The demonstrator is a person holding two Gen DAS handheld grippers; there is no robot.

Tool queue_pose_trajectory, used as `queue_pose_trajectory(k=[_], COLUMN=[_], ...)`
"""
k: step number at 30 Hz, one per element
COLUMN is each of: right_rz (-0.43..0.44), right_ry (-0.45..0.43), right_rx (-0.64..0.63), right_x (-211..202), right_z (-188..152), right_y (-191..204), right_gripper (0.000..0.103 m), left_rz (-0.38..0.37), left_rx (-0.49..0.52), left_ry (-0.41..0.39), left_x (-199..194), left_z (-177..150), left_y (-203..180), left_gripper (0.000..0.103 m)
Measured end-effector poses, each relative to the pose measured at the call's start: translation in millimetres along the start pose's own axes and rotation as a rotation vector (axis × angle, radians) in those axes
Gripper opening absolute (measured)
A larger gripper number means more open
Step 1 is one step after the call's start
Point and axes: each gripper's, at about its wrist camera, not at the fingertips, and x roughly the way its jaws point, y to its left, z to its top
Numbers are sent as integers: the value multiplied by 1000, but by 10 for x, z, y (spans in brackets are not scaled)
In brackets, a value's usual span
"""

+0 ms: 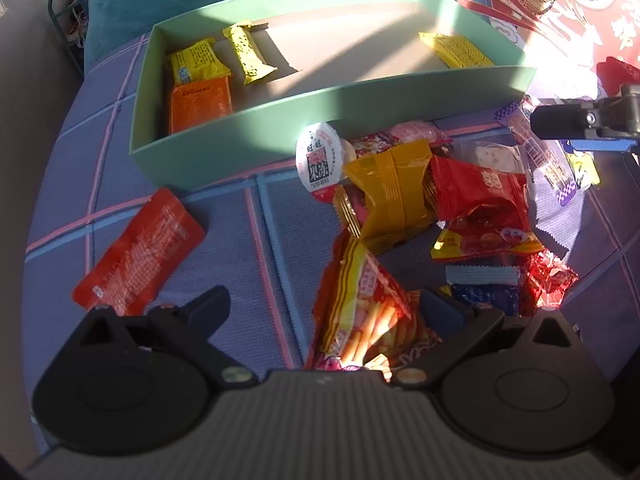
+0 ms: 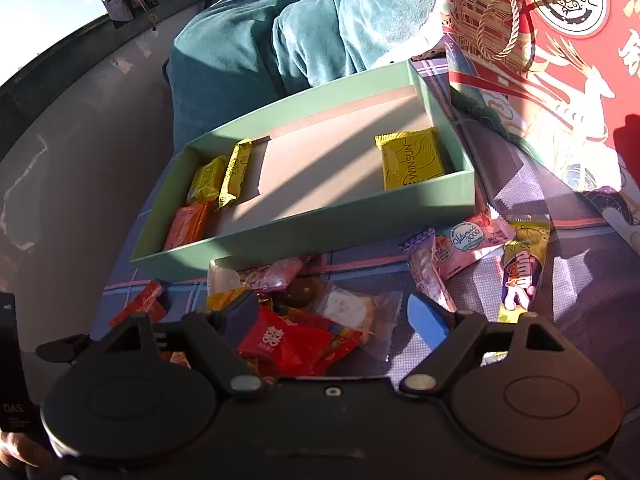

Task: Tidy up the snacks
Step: 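Grasp the red-and-white fries bag with the left gripper while the right grasps a red candy packet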

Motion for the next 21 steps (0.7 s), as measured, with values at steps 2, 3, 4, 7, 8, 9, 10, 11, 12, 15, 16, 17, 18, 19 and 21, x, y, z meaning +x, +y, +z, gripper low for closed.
queue_pose_trajectory(k=[2,3,4,7,8,9,10,11,12,15,16,17,18,19,21], right_rz=[-1,-2,0,14,21,29,37,50,57,71,79,95,106,107,75], right_ry=[8,12,18,32,38,44,49,58,64,78,86,103,116,127,138], right_rx=[-13,-18,-24,-42,-49,-56,-62,-72,-83,-133,-151,-173,-197,-224,-292], right_x=[28,38,53,96,115,127,140,167,186,247,270,312,346,383,463], right_z=[-12,-17,-21,-39,-45,-56,-63,-73,-78,-82,-79,-74,-78,-84,-117], right_y=[32,45,59,105,124,150,167,202,235,338,375,424,466,503,579], right_gripper=[72,70,67,66,66,66,66,66,66,66,66,66,66,67,71], left_rz=[10,9,10,93,84,77,74,69,65,33,17,2,-13,-30,-43], left_rx=[-14,-24,-36,-2,-3,-13,-28,-41,-52,-104,-124,-134,-136,-133,-122], left_ry=[9,11,9,10,-1,4,14,16,15,-1,-13,-25,-34,-38,-33], left_x=[69,87,110,191,185,180,175,165,150,48,-13,-67,-111,-157,-206], left_z=[-39,-50,-66,-107,-121,-124,-123,-128,-133,-132,-135,-139,-144,-153,-186], left_y=[70,99,143,170,191,217,249,282,308,413,457,481,497,503,490], left_gripper=[103,103,103,103,103,103,103,103,103,103,103,103,103,103,103])
